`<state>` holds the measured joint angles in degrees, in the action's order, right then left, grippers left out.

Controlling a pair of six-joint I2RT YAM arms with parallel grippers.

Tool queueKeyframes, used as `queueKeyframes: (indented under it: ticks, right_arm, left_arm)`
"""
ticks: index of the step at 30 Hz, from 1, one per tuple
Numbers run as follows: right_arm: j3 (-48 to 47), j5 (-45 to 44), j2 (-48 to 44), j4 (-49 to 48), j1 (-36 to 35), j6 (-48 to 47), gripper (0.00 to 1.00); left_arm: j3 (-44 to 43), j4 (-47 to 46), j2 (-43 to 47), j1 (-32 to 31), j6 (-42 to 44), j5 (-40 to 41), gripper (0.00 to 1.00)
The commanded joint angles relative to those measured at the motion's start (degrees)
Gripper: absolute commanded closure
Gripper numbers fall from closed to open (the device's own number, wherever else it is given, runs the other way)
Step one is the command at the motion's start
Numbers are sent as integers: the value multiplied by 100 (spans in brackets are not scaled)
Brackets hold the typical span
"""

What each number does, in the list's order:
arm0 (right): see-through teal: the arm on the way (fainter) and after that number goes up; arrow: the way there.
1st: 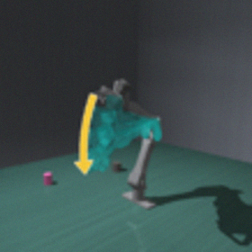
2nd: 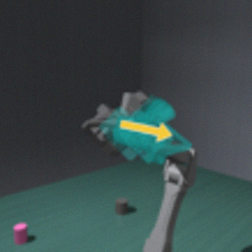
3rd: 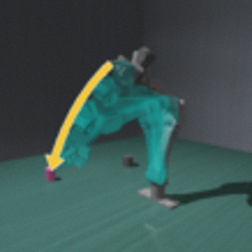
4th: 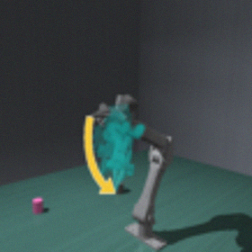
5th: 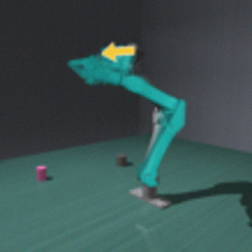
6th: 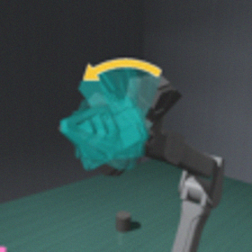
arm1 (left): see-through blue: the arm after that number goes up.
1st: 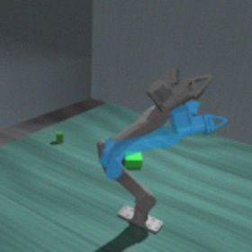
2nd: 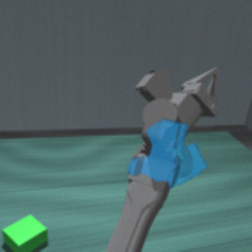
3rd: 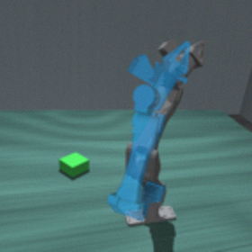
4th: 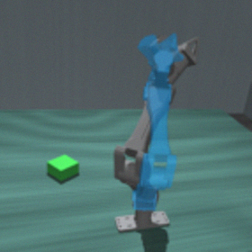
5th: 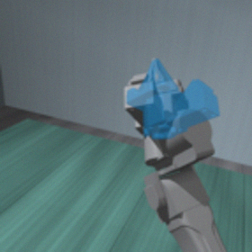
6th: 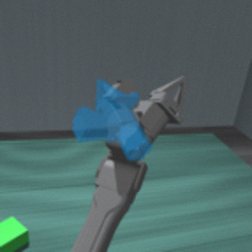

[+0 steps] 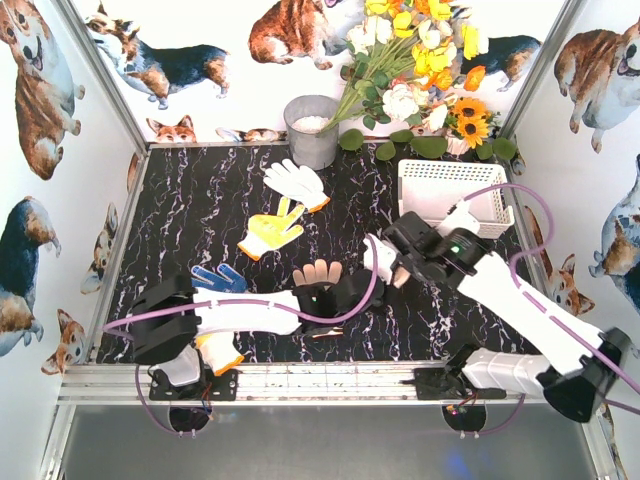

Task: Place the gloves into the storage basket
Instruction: Turn over the glove at the center of the board.

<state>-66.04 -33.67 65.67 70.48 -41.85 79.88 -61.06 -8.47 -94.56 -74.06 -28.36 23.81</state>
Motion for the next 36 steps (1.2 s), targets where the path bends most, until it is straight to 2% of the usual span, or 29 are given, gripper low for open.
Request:
queueKeyframes:
  ticks: [1,6,8,10,15,20,23,28,33,36]
  right_arm:
    - [178,-809,-427,-151,49,-354,100]
    - [947,75,-222,-1965,61,-1099,99]
    - [1102,394,110,-2539,97,-1413,80]
    - [1087,794,339,-2914,159,-1759,67]
    - [895,1115,297,-2996,215,-2398,52]
    - [1386,1210,-606,-3196,349,-2636,40]
    - [1867,1450,-1093,-3327,547,-2473,40]
    - [2638,2105,-1542,-3867,643,-2349,50]
    - [3098,2019,-1399,-4105,651,-2165,72]
    - [3224,1893,-1169,-4363,714,-2185,76]
  left_arm:
    - [13,-896,-320,112,-768,-901,100]
    - [793,-1807,-420,498,-1966,-1150,100]
    - [1044,-1958,-475,686,-2351,-1273,100]
    - [1307,-2176,-532,853,-2739,-1413,100]
    - [1649,-2277,-547,1118,-3139,-1371,100]
    - [1999,-2501,-559,1278,-3323,-1403,100]
    - [2084,-2571,-598,1339,-3396,-1431,100]
    - [2113,-2604,-654,1379,-3413,-1464,100]
    - [2200,-2628,-597,1421,-3414,-1376,100]
    - [2220,-2613,-565,1421,-3408,-1379,100]
